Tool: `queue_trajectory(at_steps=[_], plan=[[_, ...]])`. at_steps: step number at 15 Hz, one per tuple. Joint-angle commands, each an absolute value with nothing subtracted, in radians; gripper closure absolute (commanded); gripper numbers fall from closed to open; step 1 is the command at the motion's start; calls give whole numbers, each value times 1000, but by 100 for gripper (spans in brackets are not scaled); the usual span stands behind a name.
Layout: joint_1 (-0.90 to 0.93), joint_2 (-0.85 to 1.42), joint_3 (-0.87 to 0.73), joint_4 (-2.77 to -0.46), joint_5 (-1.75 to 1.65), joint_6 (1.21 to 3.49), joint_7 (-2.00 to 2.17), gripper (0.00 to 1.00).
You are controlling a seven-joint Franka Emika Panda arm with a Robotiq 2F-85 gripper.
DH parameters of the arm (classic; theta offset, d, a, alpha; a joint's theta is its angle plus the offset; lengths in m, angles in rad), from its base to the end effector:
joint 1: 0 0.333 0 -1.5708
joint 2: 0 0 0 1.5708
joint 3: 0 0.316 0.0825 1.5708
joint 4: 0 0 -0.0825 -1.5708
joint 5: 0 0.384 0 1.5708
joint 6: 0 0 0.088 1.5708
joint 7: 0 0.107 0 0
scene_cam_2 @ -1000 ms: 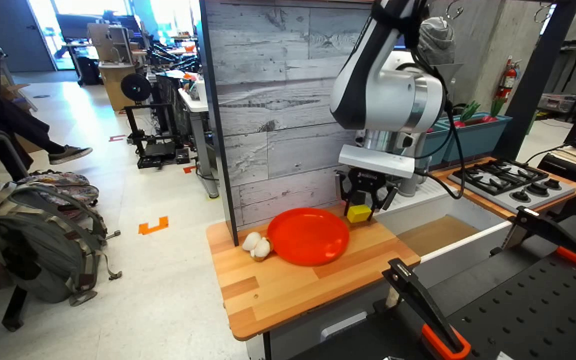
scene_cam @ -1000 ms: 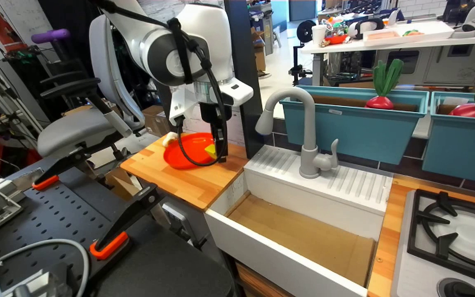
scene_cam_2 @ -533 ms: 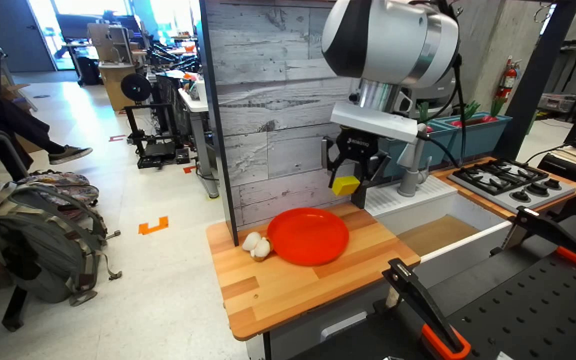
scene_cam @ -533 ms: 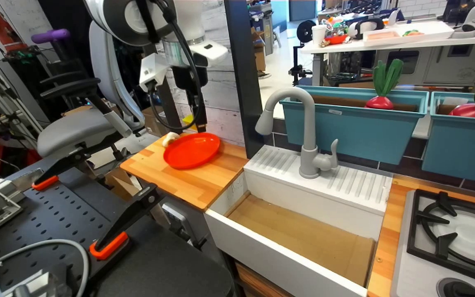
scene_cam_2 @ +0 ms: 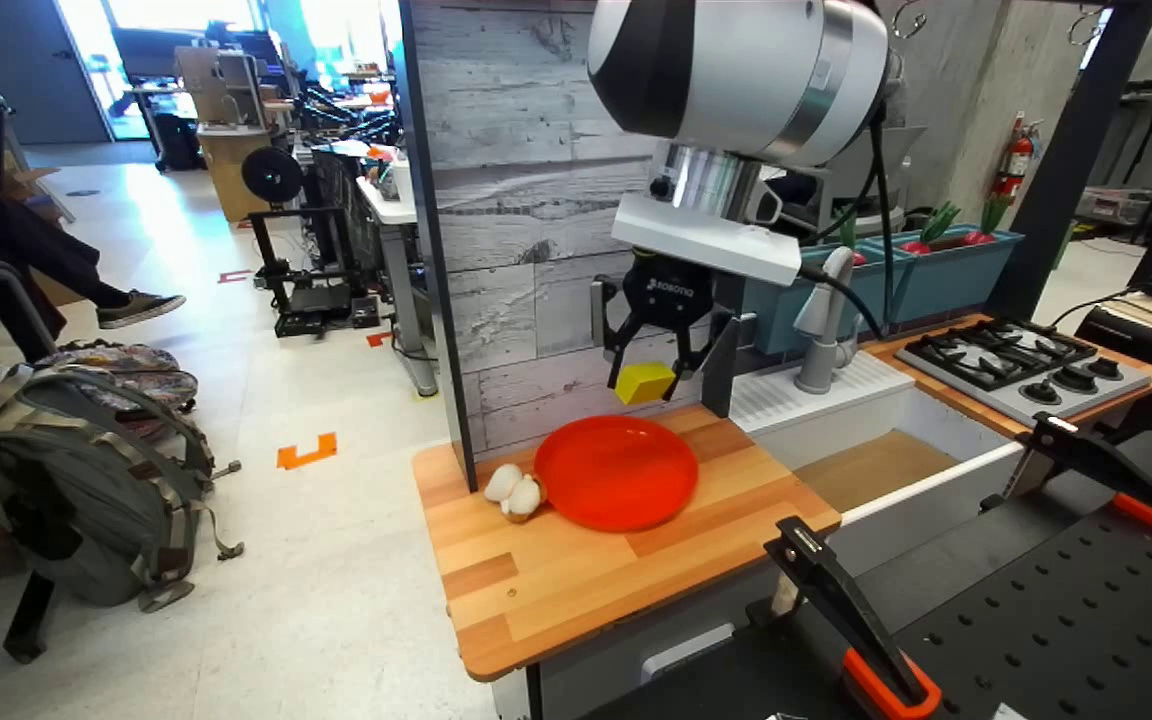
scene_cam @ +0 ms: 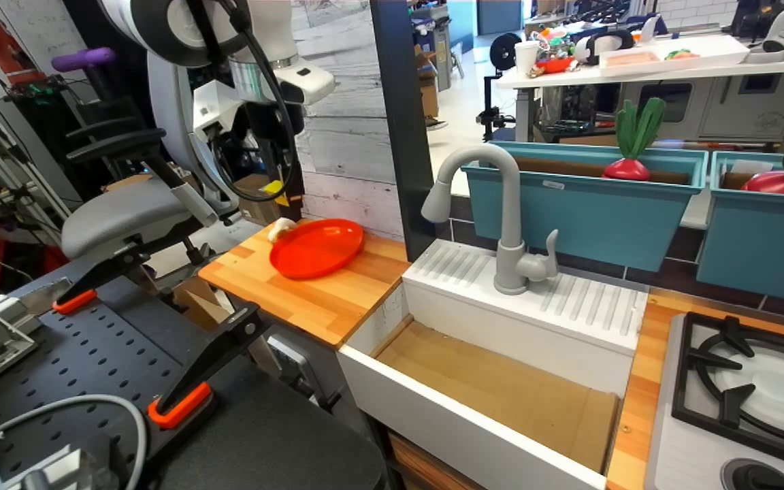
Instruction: Put the yellow block on the plate
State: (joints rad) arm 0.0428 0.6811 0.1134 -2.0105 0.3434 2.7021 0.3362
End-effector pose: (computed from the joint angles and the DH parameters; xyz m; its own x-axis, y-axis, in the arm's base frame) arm 0.5868 0.0817 0.1113 0.8698 -0.4831 -0.1001 -0.4933 -0.8484 -0.1919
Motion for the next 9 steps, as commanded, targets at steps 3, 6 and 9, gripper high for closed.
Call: queue_trajectory(at_steps=[3, 6, 9], plan=[[58, 773, 108, -1943, 345, 2687, 322, 70], [68, 833, 93, -1897, 334, 2686, 333, 70], [76, 901, 82, -1831, 328, 2678, 345, 70]])
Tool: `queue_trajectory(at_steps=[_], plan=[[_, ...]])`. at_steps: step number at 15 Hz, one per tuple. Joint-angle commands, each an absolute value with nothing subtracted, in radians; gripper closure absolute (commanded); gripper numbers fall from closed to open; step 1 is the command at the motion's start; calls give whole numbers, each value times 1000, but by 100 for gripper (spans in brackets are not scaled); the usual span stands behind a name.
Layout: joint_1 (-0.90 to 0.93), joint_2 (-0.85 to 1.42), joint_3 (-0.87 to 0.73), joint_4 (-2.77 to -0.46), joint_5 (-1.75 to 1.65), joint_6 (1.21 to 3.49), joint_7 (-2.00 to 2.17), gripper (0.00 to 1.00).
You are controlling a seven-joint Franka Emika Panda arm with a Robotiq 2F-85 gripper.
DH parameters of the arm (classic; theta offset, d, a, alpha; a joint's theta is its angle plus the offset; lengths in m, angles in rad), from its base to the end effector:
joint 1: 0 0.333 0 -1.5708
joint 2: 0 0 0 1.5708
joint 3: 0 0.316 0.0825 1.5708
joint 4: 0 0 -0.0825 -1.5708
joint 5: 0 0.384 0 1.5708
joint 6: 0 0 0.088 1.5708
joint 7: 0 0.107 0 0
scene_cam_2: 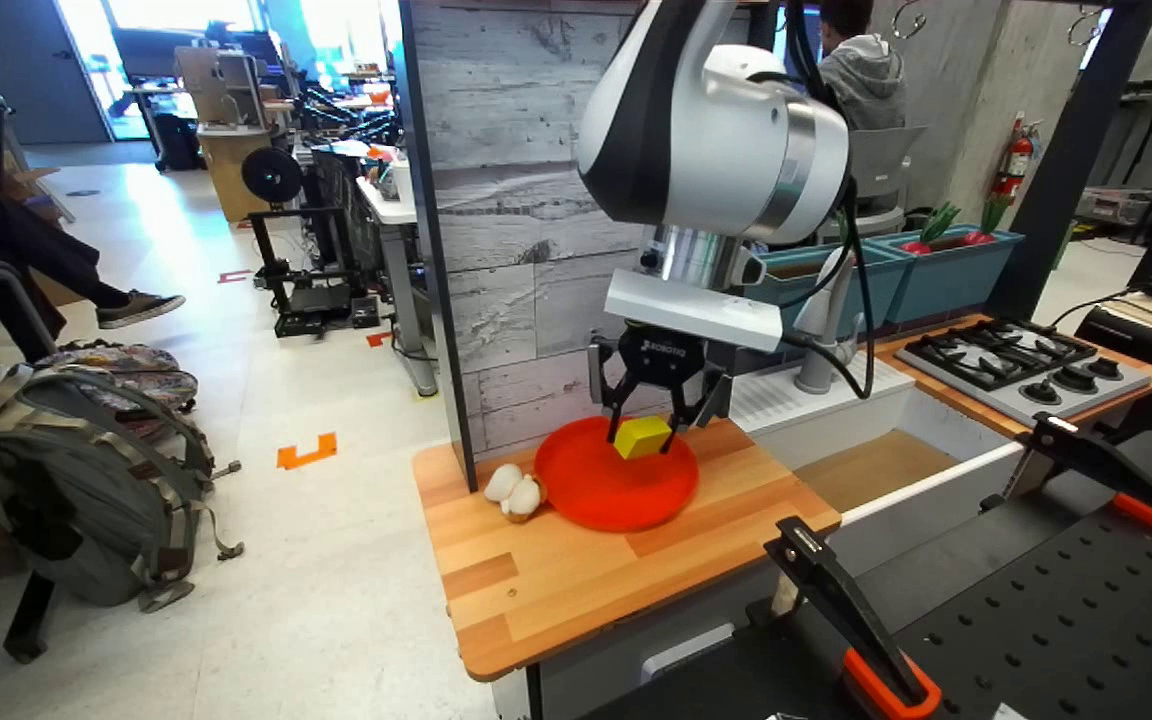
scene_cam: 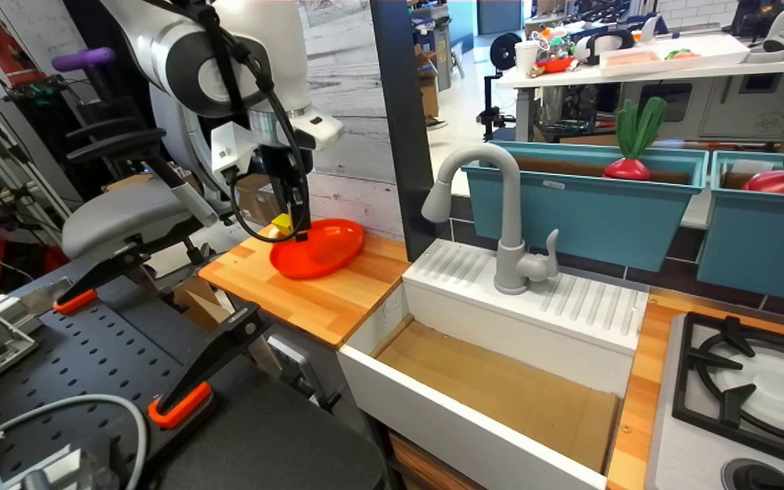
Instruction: Put the yellow block on the plate
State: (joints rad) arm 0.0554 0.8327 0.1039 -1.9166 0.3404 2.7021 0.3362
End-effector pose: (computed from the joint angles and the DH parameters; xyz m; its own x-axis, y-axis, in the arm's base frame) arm 0.5882 0.0845 0.0511 0.8633 -0.4823 -0.1487 -0.5023 -0.8497 -0.1603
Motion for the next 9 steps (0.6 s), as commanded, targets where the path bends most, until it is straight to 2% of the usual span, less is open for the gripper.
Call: queue_trajectory(at_steps=[1, 7, 8, 9], plan=[[79, 920, 79, -1809, 327, 2674, 350, 70], [85, 1014, 79, -1686, 329, 2630, 359, 70], [86, 1021, 79, -1673, 329, 2617, 361, 36], [88, 1024, 77, -1666, 328, 2605, 364, 19]])
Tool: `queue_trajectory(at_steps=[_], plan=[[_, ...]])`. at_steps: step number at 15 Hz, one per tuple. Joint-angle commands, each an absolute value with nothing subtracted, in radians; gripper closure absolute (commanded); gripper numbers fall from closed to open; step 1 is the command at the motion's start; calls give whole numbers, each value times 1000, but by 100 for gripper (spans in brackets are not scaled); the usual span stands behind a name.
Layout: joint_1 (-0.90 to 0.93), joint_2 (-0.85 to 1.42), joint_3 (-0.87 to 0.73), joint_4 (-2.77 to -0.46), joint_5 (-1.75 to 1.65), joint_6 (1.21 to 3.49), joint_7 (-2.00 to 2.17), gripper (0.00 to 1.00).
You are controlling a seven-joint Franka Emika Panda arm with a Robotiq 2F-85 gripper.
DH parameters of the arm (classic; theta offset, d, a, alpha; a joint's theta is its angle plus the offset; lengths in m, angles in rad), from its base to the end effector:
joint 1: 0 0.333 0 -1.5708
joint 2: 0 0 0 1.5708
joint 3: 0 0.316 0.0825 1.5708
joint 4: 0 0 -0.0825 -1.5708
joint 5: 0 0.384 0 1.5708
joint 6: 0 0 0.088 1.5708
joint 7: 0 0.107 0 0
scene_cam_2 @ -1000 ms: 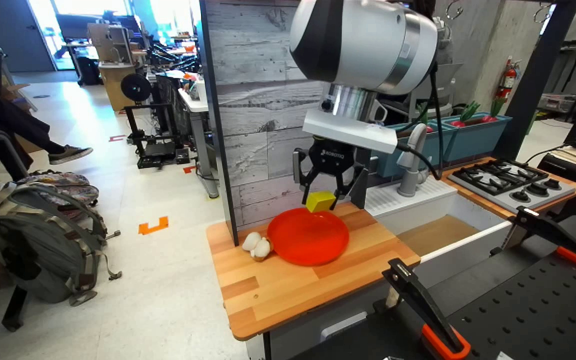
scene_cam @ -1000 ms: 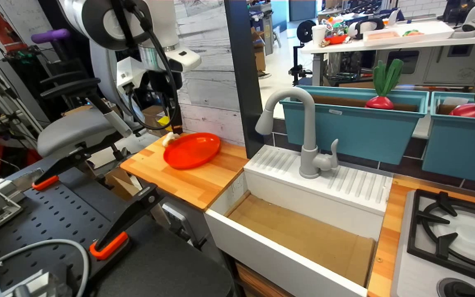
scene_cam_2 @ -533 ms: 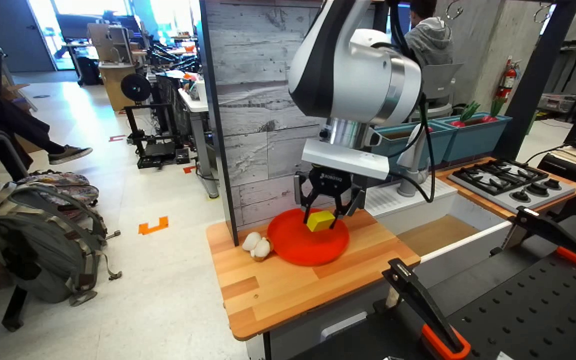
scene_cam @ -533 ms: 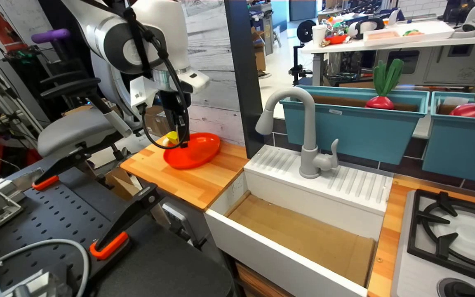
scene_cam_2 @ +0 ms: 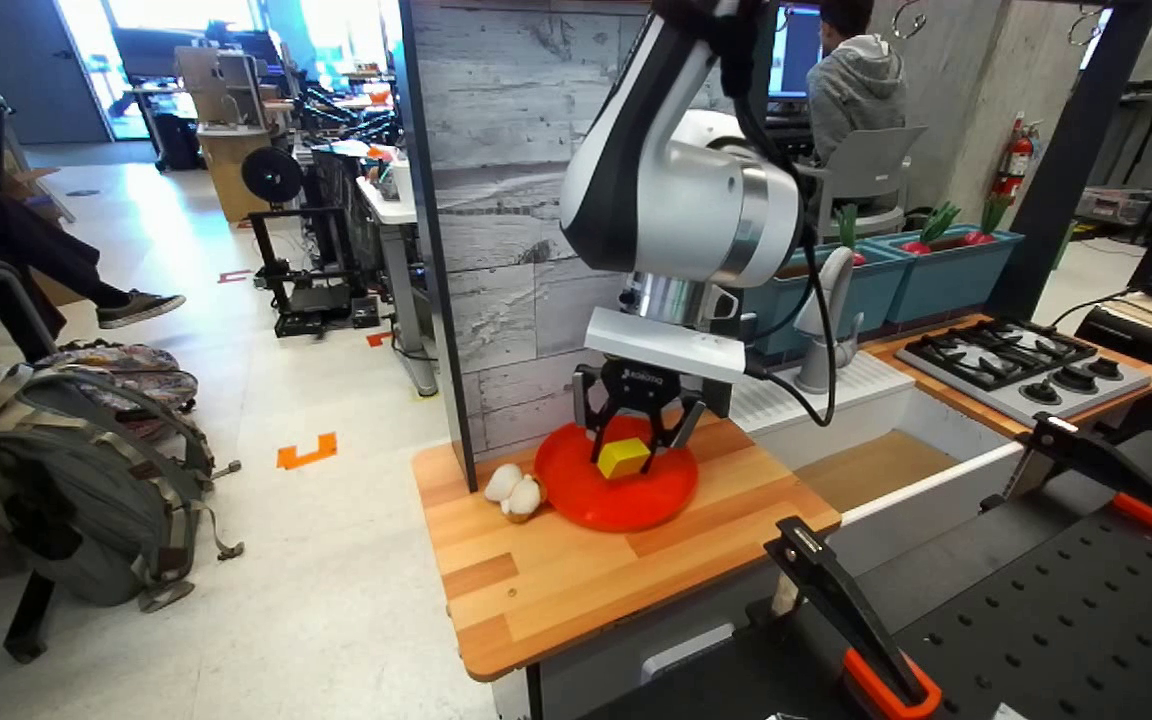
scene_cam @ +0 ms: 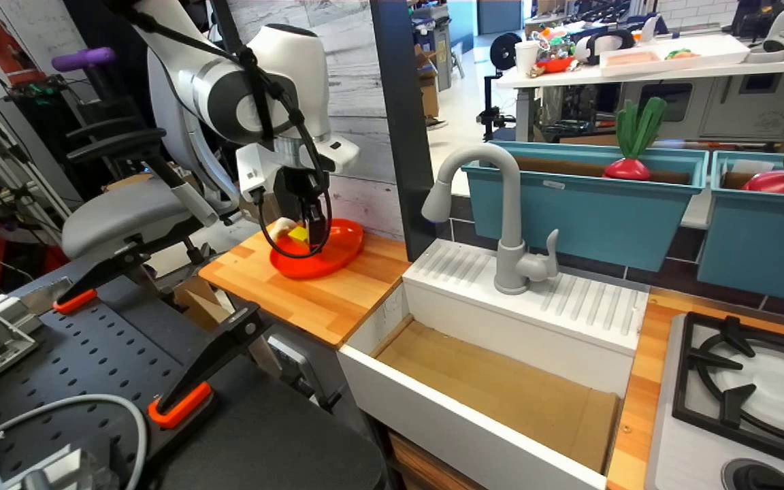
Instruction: Put the yellow block on the plate
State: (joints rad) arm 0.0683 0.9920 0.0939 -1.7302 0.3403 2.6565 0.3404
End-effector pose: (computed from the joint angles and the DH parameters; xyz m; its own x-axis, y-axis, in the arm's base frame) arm 0.6150 0.0904 0.0080 0.8592 -0.4822 -0.1713 -0.5073 -0.8463 -0.1622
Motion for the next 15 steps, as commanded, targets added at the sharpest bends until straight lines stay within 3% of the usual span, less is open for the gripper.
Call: queue_trajectory(at_steps=[1, 2, 4, 13, 14, 15], plan=[[89, 1028, 77, -1659, 327, 2597, 363, 13], [89, 1028, 77, -1657, 327, 2593, 361, 5], [86, 1020, 80, -1659, 330, 2583, 357, 0], [65, 778, 161, -1912, 376, 2615, 310, 0], [82, 895, 130, -1776, 356, 2612, 334, 0], [84, 858, 139, -1816, 359, 2612, 333, 0]])
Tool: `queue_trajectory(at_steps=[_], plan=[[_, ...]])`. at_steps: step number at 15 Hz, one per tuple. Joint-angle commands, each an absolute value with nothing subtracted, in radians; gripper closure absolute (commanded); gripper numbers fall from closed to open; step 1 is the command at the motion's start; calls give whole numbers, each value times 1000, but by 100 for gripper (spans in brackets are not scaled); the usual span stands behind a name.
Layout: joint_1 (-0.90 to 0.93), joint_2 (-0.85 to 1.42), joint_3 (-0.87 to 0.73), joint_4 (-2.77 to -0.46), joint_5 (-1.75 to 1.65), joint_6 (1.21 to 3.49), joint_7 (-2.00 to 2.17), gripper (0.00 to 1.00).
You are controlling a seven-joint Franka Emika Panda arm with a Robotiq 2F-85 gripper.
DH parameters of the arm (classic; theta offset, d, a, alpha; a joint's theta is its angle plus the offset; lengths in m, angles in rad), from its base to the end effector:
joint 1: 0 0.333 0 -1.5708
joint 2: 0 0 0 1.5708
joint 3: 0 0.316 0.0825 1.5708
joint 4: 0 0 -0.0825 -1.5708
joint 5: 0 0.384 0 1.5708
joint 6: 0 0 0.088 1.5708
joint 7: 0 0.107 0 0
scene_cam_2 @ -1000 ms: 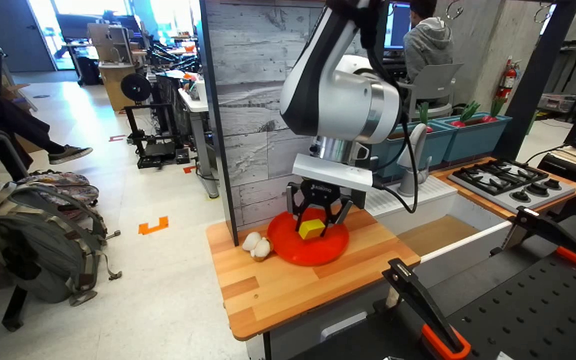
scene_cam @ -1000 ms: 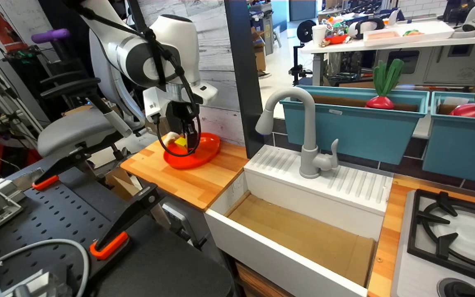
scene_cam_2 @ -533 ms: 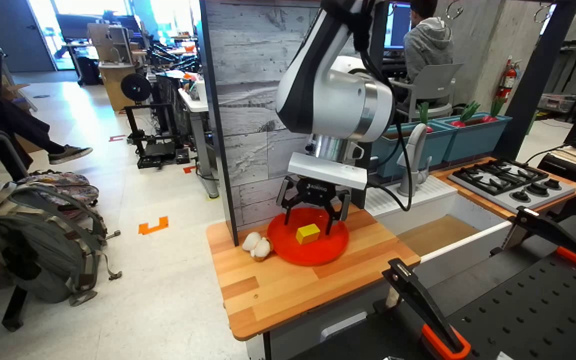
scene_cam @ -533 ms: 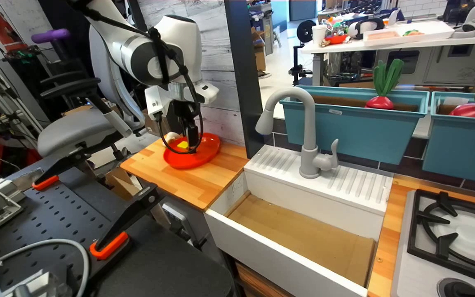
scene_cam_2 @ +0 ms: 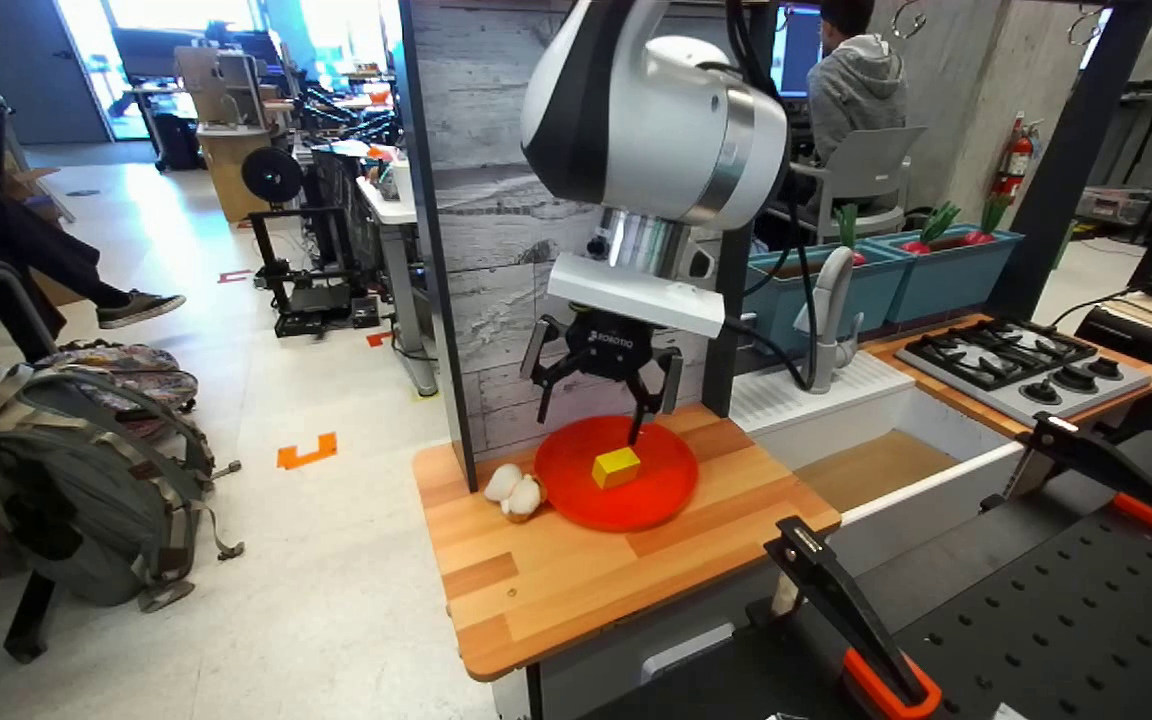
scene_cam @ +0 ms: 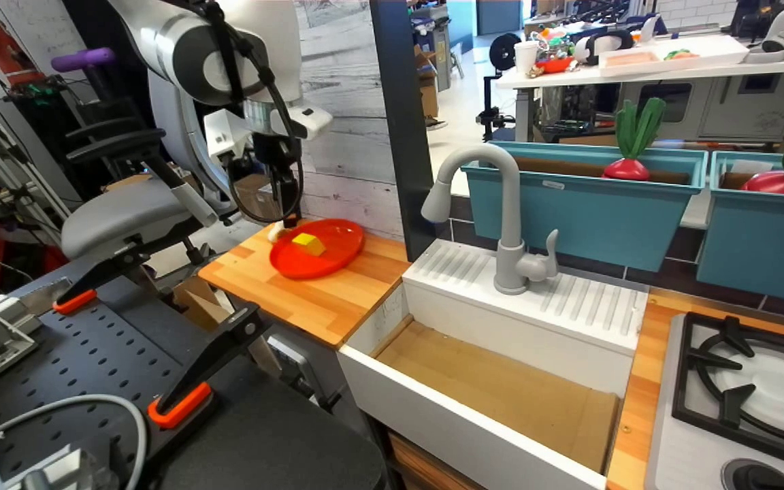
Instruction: Put the yellow block on the plate
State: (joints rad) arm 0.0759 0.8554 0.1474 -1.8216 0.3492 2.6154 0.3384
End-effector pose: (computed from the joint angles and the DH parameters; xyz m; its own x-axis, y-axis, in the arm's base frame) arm 0.6069 0.1288 0.0630 0.8834 -0.4277 -0.1915 -0.4622 -0.8624 -0.2063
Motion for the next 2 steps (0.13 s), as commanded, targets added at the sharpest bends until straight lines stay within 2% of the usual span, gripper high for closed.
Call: queue_trajectory(at_steps=[1, 2], plan=[[85, 829, 144, -1848, 361, 2611, 332, 0], [86, 809, 146, -1869, 362, 2611, 332, 0]])
